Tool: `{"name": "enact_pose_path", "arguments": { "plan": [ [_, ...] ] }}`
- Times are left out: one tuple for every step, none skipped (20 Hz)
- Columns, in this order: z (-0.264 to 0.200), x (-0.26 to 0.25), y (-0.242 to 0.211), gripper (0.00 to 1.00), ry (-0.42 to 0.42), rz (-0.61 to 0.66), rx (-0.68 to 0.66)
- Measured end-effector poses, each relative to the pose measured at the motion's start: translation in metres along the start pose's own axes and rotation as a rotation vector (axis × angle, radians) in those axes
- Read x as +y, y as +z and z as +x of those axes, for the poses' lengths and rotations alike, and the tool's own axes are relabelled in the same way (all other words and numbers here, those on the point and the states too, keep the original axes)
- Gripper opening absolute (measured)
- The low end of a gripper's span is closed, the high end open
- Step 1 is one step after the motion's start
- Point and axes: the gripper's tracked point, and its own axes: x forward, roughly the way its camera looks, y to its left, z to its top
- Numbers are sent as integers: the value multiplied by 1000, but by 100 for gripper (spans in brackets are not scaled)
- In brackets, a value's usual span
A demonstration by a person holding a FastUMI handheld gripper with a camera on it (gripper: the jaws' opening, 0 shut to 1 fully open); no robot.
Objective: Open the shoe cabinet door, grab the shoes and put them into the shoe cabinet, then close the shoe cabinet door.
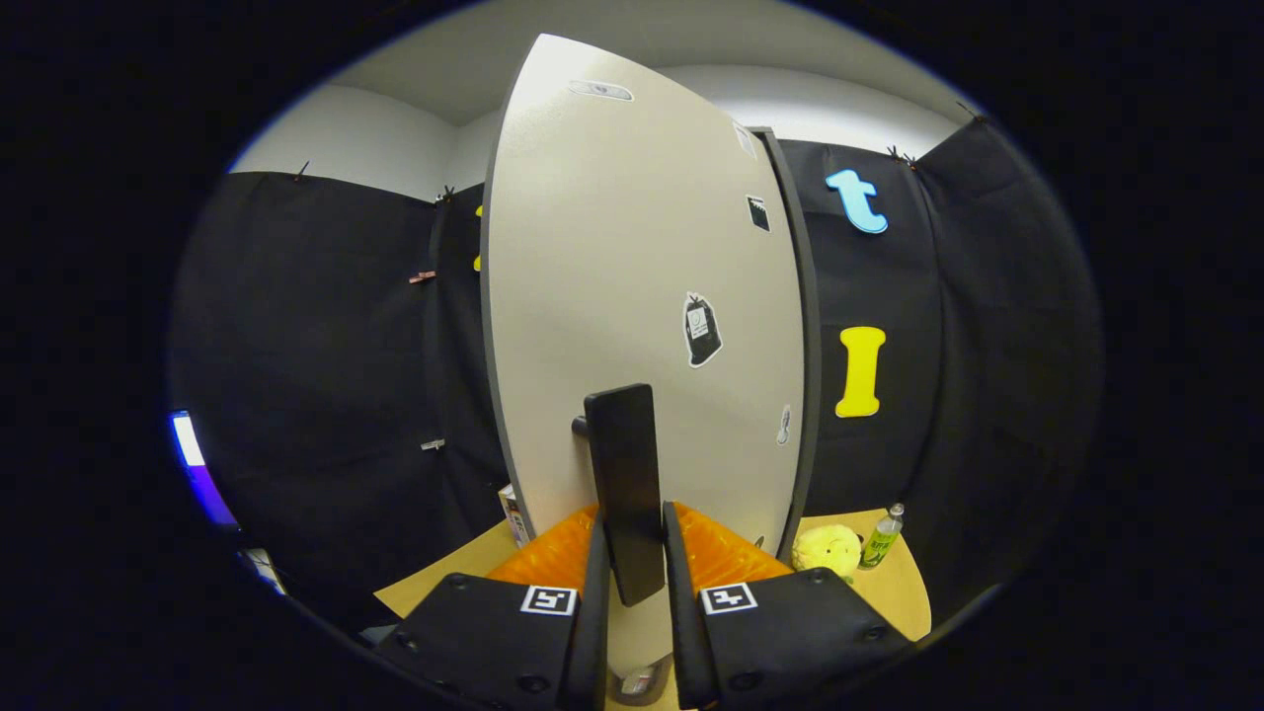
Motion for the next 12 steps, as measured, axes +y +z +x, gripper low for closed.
{"name": "enact_pose_path", "arguments": {
  "plan": [
    [-3, -4, 0, 31, -12, 6, 2],
    [-5, -8, 1, 31, -24, 11, 1],
    [-8, -12, 2, 31, -37, 13, -2],
    [-10, -16, 2, 31, -51, 13, -4],
    [-13, -20, 3, 31, -64, 11, -6],
    [-16, -24, 1, 31, -77, 7, -6],
    [-18, -29, 0, 31, -88, 2, -2],
    [-19, -33, -2, 31, -100, -2, 5],
    [-22, -38, -3, 30, -112, -5, 8],
    [-25, -44, -1, 31, -126, -7, 5],
    [-29, -51, -1, 31, -144, -9, 2],
    [-36, -58, -1, 31, -165, -12, 3]
  ]
}}
